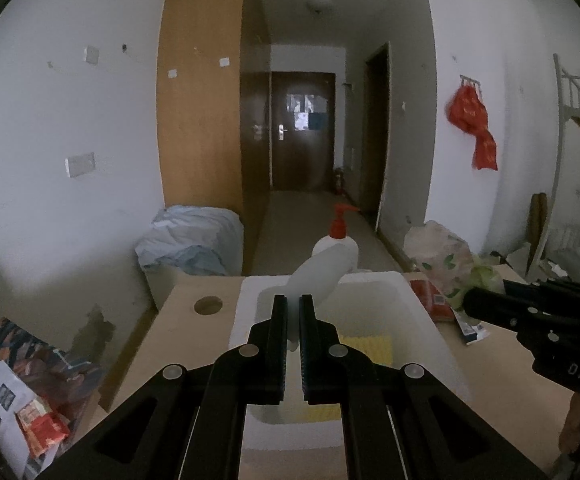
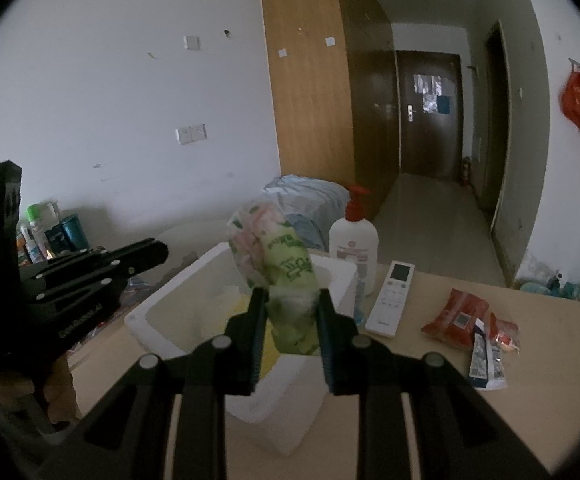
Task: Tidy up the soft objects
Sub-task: 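Lower the white tube into the foam box and open the left gripper, then lower the plastic packet into the foam box and open the right gripper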
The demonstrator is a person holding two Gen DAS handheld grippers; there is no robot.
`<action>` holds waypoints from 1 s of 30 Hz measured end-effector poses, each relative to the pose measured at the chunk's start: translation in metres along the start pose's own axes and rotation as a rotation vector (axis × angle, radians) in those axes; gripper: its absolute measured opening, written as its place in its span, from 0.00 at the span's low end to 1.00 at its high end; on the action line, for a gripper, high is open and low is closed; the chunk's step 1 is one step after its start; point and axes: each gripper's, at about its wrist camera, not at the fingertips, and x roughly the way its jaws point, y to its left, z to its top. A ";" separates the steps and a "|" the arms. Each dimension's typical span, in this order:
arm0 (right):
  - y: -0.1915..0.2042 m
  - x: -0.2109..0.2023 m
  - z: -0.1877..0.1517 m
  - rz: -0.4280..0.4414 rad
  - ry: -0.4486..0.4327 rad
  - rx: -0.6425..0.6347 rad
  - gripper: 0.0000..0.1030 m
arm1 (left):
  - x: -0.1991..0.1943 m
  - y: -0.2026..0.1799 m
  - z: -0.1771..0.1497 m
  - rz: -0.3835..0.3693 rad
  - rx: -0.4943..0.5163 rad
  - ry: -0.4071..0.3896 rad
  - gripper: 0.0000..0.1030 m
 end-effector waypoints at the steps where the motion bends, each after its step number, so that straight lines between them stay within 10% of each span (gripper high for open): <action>1: -0.001 0.001 0.000 -0.001 0.001 0.002 0.27 | 0.002 0.000 0.000 -0.007 -0.002 0.003 0.05; 30: -0.008 0.012 0.002 -0.007 0.018 0.011 0.27 | 0.031 -0.005 -0.004 -0.011 0.021 0.060 0.17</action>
